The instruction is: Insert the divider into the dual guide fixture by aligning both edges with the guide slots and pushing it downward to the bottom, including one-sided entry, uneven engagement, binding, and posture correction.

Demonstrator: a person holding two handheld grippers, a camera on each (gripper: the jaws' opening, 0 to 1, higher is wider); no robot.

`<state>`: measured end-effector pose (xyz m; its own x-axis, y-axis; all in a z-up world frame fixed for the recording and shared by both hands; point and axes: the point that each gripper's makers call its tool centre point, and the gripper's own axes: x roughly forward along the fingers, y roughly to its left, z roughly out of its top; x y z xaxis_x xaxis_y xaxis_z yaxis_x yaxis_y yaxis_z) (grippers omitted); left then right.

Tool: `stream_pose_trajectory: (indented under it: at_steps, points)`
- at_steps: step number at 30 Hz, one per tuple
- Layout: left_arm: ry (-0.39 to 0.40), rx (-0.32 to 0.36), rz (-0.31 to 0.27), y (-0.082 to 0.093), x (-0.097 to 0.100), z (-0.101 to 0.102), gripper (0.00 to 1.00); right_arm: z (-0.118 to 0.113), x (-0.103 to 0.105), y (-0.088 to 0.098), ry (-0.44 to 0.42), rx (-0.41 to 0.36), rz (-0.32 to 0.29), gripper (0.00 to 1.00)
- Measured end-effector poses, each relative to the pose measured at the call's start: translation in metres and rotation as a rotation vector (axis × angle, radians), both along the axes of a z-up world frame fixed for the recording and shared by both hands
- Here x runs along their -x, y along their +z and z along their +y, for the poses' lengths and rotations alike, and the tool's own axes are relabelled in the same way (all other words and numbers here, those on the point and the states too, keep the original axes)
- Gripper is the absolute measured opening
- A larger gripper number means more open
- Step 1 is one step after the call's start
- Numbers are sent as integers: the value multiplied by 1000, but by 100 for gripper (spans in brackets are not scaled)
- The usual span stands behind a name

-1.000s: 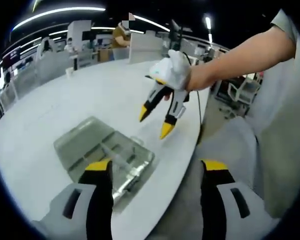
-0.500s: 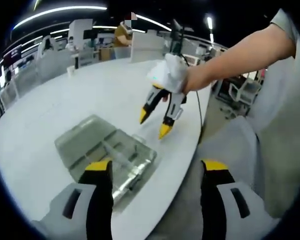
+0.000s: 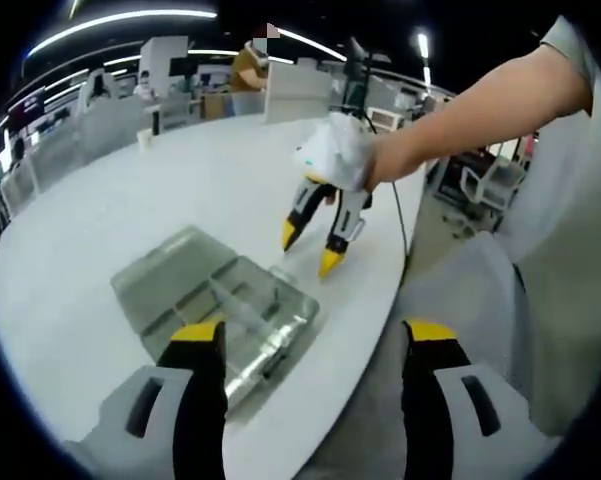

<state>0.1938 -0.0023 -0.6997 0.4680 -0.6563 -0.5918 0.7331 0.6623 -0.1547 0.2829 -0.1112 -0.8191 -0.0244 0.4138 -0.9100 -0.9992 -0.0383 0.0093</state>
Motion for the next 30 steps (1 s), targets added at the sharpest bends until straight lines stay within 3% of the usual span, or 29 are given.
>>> stream_pose_trajectory:
  at_steps: [30]
  points:
    - [16, 2, 8, -3, 0, 5, 69, 1, 1, -2, 69, 62, -26, 28]
